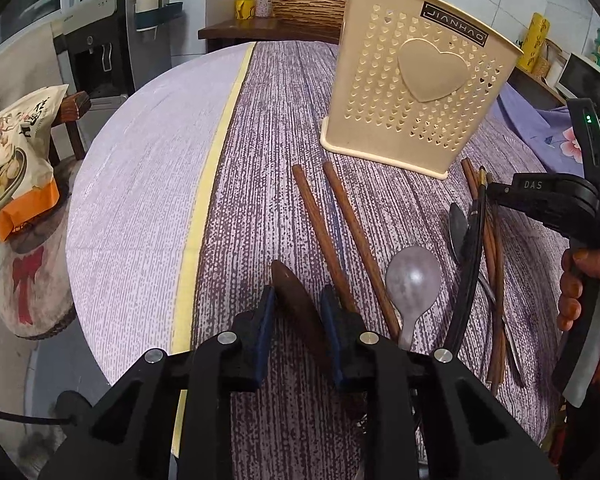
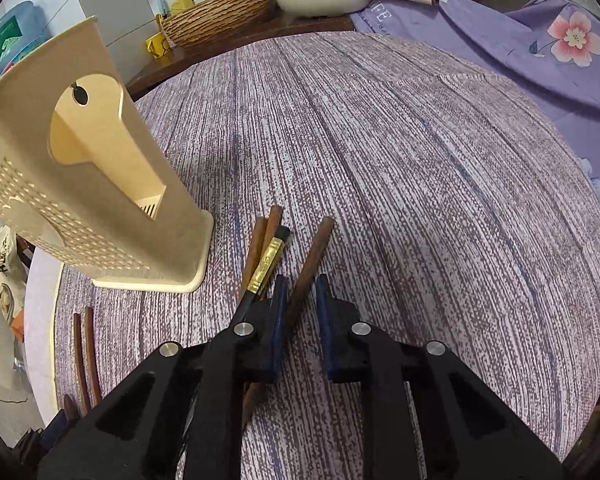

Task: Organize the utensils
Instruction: 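Grasp the wooden spoon handle with left tool while right tool grasps a brown chopstick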

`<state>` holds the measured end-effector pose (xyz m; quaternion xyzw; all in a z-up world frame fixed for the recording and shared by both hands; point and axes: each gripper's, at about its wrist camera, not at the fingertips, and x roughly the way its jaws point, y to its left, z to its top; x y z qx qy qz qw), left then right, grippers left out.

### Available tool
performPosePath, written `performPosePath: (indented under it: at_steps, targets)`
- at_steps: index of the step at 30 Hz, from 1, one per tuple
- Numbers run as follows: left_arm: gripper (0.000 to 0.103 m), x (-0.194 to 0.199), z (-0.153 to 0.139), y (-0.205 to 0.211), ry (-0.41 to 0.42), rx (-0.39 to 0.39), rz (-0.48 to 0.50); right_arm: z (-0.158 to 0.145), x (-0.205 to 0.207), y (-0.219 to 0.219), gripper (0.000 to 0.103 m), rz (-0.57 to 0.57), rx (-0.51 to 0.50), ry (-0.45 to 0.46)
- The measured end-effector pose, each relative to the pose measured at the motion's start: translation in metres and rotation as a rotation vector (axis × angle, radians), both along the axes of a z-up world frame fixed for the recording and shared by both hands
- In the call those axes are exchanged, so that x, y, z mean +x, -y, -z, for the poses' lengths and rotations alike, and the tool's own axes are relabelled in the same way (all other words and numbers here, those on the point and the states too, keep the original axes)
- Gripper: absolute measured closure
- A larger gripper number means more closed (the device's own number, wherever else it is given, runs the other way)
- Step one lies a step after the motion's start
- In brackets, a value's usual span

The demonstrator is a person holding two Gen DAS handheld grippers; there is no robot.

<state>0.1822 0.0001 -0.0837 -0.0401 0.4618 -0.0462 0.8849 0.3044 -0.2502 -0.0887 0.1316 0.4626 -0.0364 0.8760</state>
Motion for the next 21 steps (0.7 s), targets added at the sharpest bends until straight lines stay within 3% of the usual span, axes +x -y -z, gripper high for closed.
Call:
performPosePath:
  at_steps: [12,21]
  targets:
    - [0.082,0.006,0.001,0.016,0.003,0.054,0.038,0.001,0.009,0.001,0.091,-0.02,-0.001,0.0]
    - [0.085,0.018,0.0,0.017,0.004,0.017,0.053,0.002,0.012,0.006,0.093,-0.05,0.042,0.026]
